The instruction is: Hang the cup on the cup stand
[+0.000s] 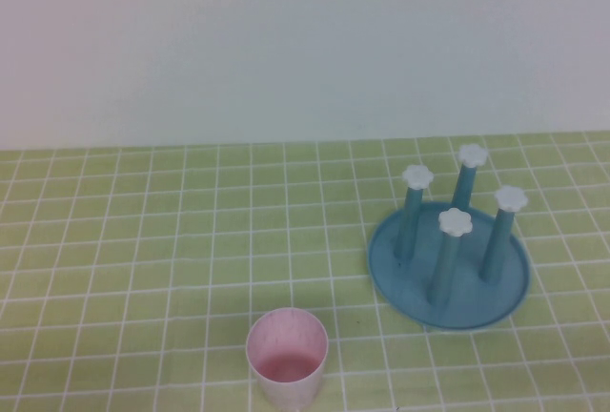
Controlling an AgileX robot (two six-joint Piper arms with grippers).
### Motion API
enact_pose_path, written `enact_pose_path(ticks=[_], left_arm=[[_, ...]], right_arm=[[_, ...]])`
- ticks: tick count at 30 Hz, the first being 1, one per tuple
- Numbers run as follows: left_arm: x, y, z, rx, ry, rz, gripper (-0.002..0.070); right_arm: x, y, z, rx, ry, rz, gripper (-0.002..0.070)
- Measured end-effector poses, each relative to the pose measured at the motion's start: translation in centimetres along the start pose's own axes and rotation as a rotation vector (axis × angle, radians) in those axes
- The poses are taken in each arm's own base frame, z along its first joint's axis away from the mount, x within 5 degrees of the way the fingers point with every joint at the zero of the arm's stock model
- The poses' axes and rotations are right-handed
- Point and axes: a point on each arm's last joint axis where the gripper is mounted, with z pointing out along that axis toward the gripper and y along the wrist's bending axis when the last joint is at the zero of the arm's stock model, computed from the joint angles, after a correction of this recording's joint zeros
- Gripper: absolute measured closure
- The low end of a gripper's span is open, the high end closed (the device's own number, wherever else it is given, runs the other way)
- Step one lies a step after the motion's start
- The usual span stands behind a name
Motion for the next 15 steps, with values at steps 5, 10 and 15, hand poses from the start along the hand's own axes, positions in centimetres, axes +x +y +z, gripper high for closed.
enact_pose_path(ticks=[5, 10, 15], left_arm=[[0.0, -0.2, 0.0, 0.022, -0.001, -0.279, 0.0677], [-0.2, -0.4, 0.0, 0.045, -0.006, -0.595, 0.0677], [-0.8, 0.1, 0.0, 0.022, -0.090, -0.612, 0.0677]], right_arm=[[-1.8, -0.1, -0.2, -0.017, -0.195, 0.268, 0.0678], [-2.5, -0.3, -0.3, -0.015, -0.278, 0.348, 0.0678], [-2.6, -0.3, -0.4, -0.024, -0.299, 0.423, 0.0678]])
